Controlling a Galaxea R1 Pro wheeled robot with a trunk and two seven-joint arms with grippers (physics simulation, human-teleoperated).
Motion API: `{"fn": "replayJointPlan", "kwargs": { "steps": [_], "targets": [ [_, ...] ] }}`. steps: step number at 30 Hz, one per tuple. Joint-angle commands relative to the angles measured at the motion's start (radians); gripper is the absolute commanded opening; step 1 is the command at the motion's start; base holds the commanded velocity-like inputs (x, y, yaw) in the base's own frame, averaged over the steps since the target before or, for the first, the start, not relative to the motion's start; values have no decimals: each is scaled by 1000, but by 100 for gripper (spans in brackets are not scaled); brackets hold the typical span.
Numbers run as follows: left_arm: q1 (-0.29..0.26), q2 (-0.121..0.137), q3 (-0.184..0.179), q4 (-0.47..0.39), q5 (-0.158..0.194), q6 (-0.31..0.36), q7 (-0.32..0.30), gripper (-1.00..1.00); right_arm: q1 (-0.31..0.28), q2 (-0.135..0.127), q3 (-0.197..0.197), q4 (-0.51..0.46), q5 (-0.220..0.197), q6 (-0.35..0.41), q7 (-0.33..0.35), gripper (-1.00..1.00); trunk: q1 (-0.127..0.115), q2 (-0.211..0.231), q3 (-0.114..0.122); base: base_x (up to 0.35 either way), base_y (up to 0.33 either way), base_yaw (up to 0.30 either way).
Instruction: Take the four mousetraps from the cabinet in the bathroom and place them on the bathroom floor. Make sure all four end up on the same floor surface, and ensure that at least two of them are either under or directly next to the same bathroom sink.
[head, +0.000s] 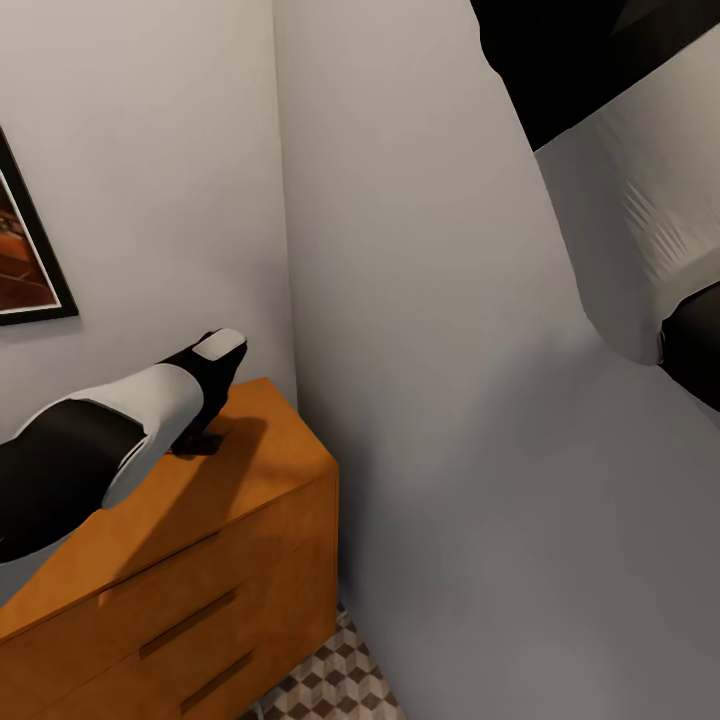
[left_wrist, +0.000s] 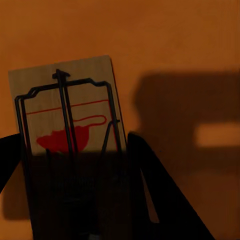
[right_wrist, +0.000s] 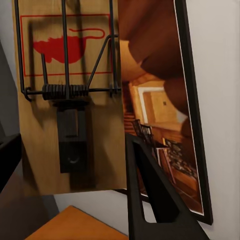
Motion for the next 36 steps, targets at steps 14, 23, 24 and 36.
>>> {"fn": "replayJointPlan", "kwargs": {
  "steps": [14,23,24,36],
  "targets": [
    [-9,-5,23,-234,0,22,180,-100,-1,0,33,-1,-13,0,-10,-100,0,0,-1,0,0,0],
    [-102,-26,26,-376,0,26,203,-100,0,0,47,-1,-13,0,-10,-100,0,0,-1,0,0,0],
    [-106,-27,26,-377,1,26,203,-100,0,0,48,-1,-13,0,-10,-100,0,0,-1,0,0,0],
    [-141,-26,26,-384,2,47,203,-100,0,0,48,0,-13,0,-11,-100,0,0,-1,-12,0,0]
  ]
}}
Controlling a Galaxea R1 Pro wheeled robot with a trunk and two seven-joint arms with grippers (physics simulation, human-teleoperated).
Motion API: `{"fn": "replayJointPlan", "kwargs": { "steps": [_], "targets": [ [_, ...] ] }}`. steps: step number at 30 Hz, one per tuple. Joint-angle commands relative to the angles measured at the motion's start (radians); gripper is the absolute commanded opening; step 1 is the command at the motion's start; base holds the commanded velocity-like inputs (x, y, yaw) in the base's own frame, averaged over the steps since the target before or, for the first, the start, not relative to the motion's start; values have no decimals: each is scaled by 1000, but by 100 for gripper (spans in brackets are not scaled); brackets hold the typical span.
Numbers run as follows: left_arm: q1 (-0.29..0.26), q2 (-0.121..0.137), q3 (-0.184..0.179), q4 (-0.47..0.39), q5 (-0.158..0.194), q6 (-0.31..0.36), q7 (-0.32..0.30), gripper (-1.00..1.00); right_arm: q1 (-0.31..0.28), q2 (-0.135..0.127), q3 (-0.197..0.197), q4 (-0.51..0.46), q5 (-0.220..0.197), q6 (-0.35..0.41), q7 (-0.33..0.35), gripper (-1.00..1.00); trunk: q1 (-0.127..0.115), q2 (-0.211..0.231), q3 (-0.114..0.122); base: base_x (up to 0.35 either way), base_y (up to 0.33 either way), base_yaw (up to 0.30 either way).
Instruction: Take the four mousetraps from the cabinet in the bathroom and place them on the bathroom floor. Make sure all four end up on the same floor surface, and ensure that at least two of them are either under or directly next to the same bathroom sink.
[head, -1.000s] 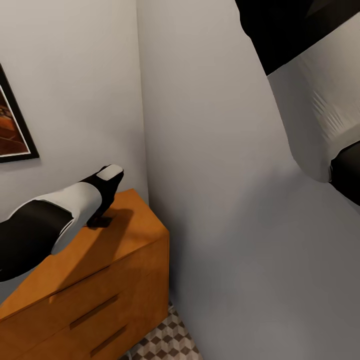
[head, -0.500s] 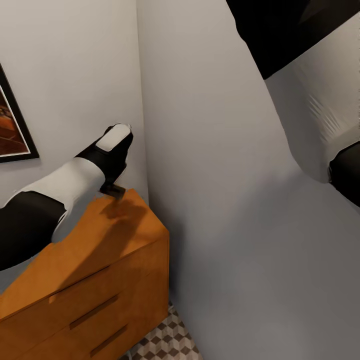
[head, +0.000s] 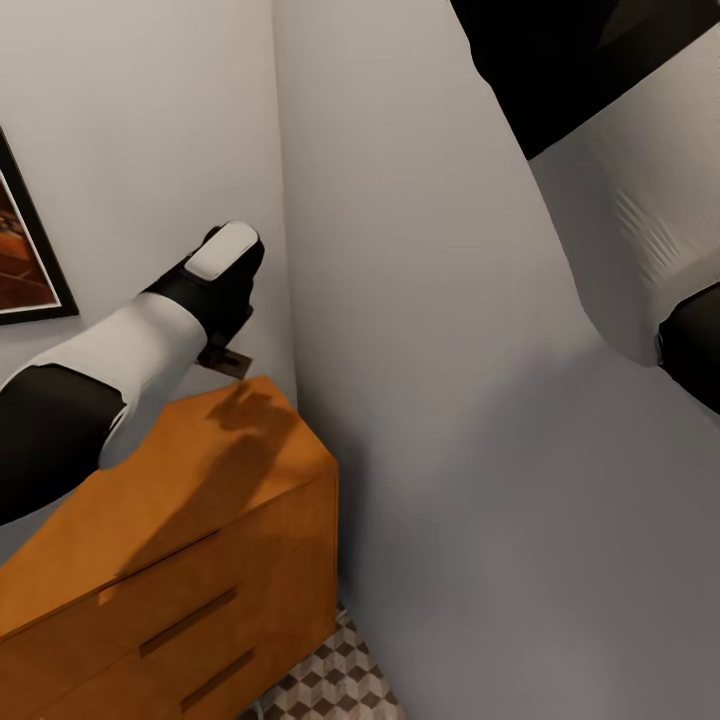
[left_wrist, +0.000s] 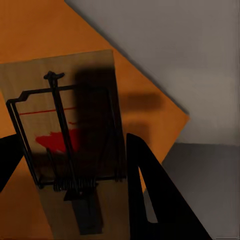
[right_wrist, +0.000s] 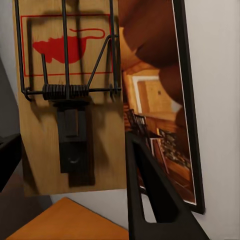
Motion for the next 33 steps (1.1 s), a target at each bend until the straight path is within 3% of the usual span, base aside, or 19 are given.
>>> {"fn": "replayJointPlan", "kwargs": {
  "steps": [1,14,23,27,31,32,33],
  "targets": [
    [-2,2,-9,-1,8,10,4,-100,-1,0,2,-1,-13,0,-10,-100,0,0,-1,-160,-27,0],
    [-3,14,-7,2,18,11,4,-100,-1,0,34,0,-13,-24,-10,-100,0,0,-1,-307,62,0],
    [-2,16,-9,3,16,11,4,-100,-1,0,59,-4,-13,-27,-9,-100,0,0,-1,-44,20,0],
    [-1,16,-9,1,15,13,4,-100,-1,0,62,-73,-11,-22,-25,-100,0,0,-1,-1,0,0],
    [-1,17,-10,3,14,97,4,-100,0,0,72,-91,-12,-24,-52,-100,0,0,-1,0,0,0],
    [-1,17,-11,2,12,114,4,-100,13,0,96,-93,-11,-28,-54,-100,0,0,-1,-36,0,0],
    [-1,14,-15,-6,11,124,4,-100,33,0,148,-92,-10,-33,-58,-100,0,0,-1,-316,0,0]
  ]
}}
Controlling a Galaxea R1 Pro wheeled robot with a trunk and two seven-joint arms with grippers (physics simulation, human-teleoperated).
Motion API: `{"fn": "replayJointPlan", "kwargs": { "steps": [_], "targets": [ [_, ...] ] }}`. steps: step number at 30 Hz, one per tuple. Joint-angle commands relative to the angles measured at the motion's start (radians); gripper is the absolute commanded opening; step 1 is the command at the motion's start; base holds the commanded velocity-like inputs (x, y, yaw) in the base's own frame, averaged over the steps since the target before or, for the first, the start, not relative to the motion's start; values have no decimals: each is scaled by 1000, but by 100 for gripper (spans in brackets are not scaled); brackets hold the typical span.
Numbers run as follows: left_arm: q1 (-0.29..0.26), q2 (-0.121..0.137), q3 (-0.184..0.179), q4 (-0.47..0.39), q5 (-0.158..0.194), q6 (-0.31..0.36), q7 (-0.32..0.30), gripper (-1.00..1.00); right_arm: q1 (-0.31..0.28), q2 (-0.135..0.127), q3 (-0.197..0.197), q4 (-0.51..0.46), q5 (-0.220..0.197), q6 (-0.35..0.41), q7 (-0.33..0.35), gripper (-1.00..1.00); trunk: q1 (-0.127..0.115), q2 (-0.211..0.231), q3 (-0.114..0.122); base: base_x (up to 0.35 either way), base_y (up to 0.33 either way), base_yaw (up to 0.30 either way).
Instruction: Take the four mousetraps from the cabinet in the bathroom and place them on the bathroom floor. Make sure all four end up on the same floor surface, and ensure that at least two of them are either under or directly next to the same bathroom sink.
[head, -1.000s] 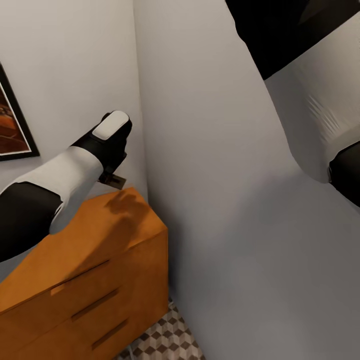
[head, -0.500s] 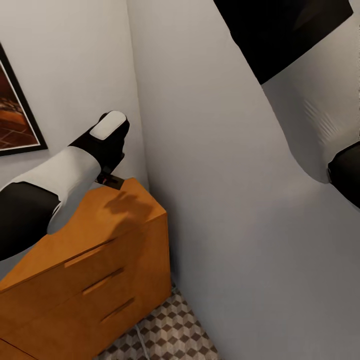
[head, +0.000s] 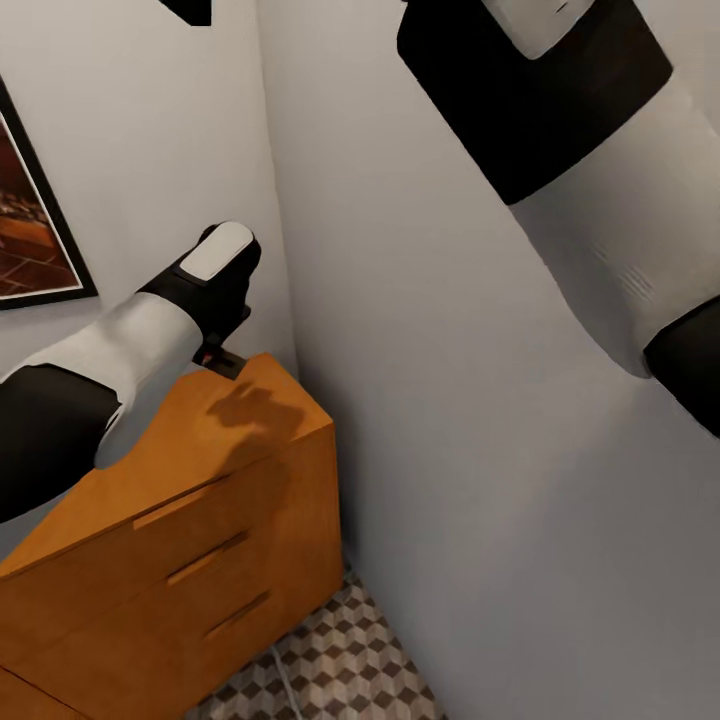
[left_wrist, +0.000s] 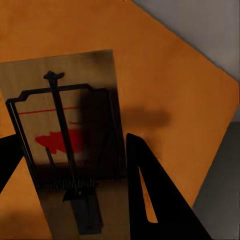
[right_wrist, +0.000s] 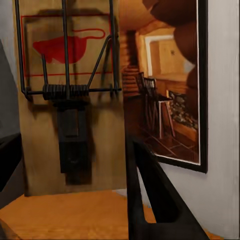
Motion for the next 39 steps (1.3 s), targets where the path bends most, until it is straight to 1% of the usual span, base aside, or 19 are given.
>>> {"fn": "replayJointPlan", "kwargs": {
  "steps": [1,2,4,7,8,11,13,15,17,19,20,21,25,29,31,33,35,39],
  "targets": [
    [-1,1,-9,-1,8,17,5,-100,0,0,7,0,-16,-2,-11,-100,-2,-1,-1,-322,0,0],
    [-1,1,-10,-1,8,17,5,-100,2,0,14,0,-16,-4,-11,-100,-2,-1,-1,-326,0,0],
    [3,2,-11,-1,8,18,5,-100,34,0,40,1,-15,-7,-12,-100,-2,-1,-1,-330,0,0],
    [6,5,-12,2,6,20,5,-100,92,0,53,2,-10,-12,-13,-100,-2,-1,-1,-332,0,0],
    [6,11,-13,3,5,21,5,-100,103,0,54,3,-9,-13,-14,-100,-2,-1,-1,-333,0,0],
    [8,35,-14,5,6,22,5,-100,118,0,56,5,-8,-14,-25,-100,-2,-1,-1,-333,0,0],
    [9,43,-15,9,5,24,5,-100,122,0,55,4,-7,-14,-58,-100,-2,-1,-1,-333,0,0],
    [9,45,-15,8,4,54,5,-100,123,0,52,1,-7,-13,-88,-100,-2,-1,-1,-333,0,0],
    [9,45,-15,7,3,88,5,-100,123,0,51,1,-6,-13,-107,-100,-2,-1,-1,-333,0,0],
    [10,43,-15,8,3,101,5,-100,122,0,50,4,-6,-13,-128,-100,-2,-1,-1,-333,0,0],
    [10,40,-16,9,3,108,5,-100,122,0,49,5,-6,-14,-155,-100,-2,-1,-1,-333,0,0],
    [11,35,-16,9,4,117,5,-100,119,0,47,7,-4,-13,-208,-100,-2,-1,-1,-334,0,0],
    [19,34,-15,12,6,129,5,-100,118,0,47,10,8,-12,-220,-100,-2,-1,-1,-333,0,0],
    [25,30,-15,13,8,193,5,-100,117,0,46,11,24,-11,-234,-100,-2,-1,-1,-333,0,0],
    [31,27,-15,14,9,208,5,-100,117,0,48,12,33,-10,-264,-100,-2,-1,-1,-333,0,0],
    [42,25,-15,14,11,214,5,-100,117,0,49,11,39,-9,-309,-100,-2,-1,-1,-334,0,0],
    [55,21,-15,16,11,216,5,-100,117,0,49,10,41,-9,-338,-100,-2,-1,-1,-333,0,0],
    [84,10,-15,48,11,223,5,-100,117,0,51,9,43,-6,-370,-100,-2,-1,-1,-333,0,0]
  ]
}}
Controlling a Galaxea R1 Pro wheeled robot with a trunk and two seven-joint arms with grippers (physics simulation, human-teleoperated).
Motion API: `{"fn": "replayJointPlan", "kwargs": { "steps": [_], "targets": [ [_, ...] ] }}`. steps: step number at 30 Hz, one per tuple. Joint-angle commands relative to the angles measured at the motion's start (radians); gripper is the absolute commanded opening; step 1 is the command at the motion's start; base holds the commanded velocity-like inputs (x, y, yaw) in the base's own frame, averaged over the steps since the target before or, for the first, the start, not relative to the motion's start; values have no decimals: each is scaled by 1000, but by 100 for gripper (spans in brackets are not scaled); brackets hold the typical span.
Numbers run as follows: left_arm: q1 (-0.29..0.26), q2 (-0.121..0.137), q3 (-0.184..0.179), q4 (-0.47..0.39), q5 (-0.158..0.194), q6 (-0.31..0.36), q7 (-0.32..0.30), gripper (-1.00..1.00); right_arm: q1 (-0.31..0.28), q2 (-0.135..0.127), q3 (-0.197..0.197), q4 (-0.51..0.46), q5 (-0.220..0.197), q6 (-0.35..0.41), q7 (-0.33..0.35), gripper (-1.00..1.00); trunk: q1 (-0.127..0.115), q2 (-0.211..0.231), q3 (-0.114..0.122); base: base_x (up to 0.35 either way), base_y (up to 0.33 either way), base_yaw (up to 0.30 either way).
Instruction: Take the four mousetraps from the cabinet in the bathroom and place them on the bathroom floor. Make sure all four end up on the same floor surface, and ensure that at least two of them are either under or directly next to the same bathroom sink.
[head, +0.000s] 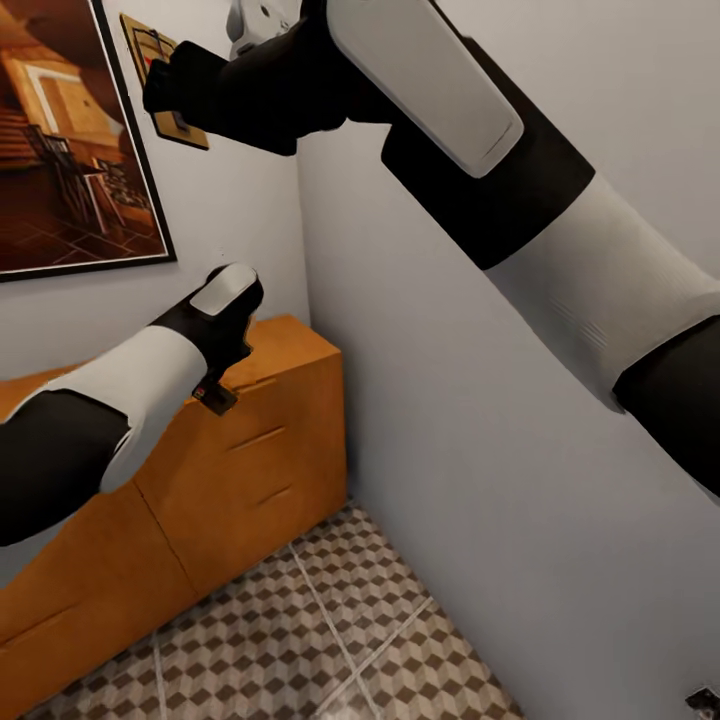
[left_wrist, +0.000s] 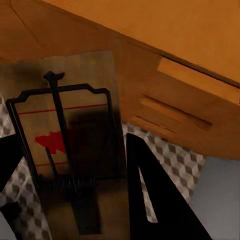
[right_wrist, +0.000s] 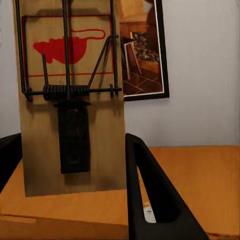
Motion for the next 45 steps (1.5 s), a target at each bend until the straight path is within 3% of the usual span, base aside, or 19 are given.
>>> {"fn": "replayJointPlan", "kwargs": {
  "steps": [1,5,9,16,20,22,23,24,25,28,31,32,34,35,36,38,41,43,45],
  "targets": [
    [10,-4,-9,10,8,26,5,-100,-1,0,2,-1,-13,-2,-13,-100,-1,-1,-1,-333,0,0],
    [86,-14,-9,22,8,135,5,-100,1,0,5,1,-14,-1,-18,-100,-1,-1,-1,-333,0,0],
    [160,-16,-9,20,7,174,5,-100,3,0,12,0,-14,3,-19,-100,-1,-1,-1,-333,0,0],
    [370,-18,-10,-6,5,188,5,-100,11,0,140,1,2,25,-19,-100,-1,-1,-1,-323,0,0],
    [534,-16,-15,-94,3,186,5,-100,98,-11,191,-3,4,27,-19,-100,-1,-1,-1,-263,0,0],
    [591,-14,-41,-128,2,184,5,-100,150,-24,205,-4,8,27,-18,-100,-1,-1,-1,-242,0,0],
    [645,-8,-104,-159,1,182,-5,-100,204,-38,213,-6,21,27,-17,-100,-1,-1,-1,-213,0,0],
    [663,-4,-133,-167,0,181,-15,-100,221,-43,216,-7,28,27,-16,-100,-1,-1,-1,-202,0,0],
    [709,8,-234,-183,-1,176,-61,-100,280,-56,227,-8,58,26,-14,-100,-1,-1,-1,-179,0,0],
    [776,23,-439,-190,-2,161,-209,-100,440,-75,254,-15,160,22,-8,-100,-1,-1,-1,-165,0,0],
    [846,25,-569,-153,-6,55,-353,-100,641,-90,263,-27,341,18,-4,-100,-1,-1,-1,-158,19,0],
    [874,24,-615,-112,-11,-32,-404,-100,739,-100,264,-29,445,16,-2,-100,-1,-1,-1,-156,67,0],
    [906,22,-683,-48,-16,-145,-467,-100,865,-115,265,-26,569,8,3,-100,-1,-1,-1,-155,80,0],
    [931,22,-740,-2,-18,-208,-522,-100,957,-126,266,-20,647,-6,11,-100,-1,-1,-1,-155,88,0],
    [948,22,-776,25,-18,-236,-565,-100,1015,-133,266,-13,694,-22,20,-100,-1,-1,-1,-155,90,0],
    [990,23,-830,77,-18,-272,-671,-100,1112,-144,268,28,777,-74,39,-100,-1,-1,-1,-143,81,0],
    [1066,25,-861,181,-20,-349,-909,-100,1234,-145,287,219,876,-217,58,-100,-1,-1,-1,-116,32,0],
    [1096,25,-868,250,-18,-417,-1067,-100,1282,-142,315,401,914,-352,92,-100,-1,-1,-1,-104,10,0],
    [1119,26,-871,312,-16,-464,-1189,-100,1309,-121,363,583,928,-487,166,-100,-1,-1,-1,-105,4,0]
  ]
}}
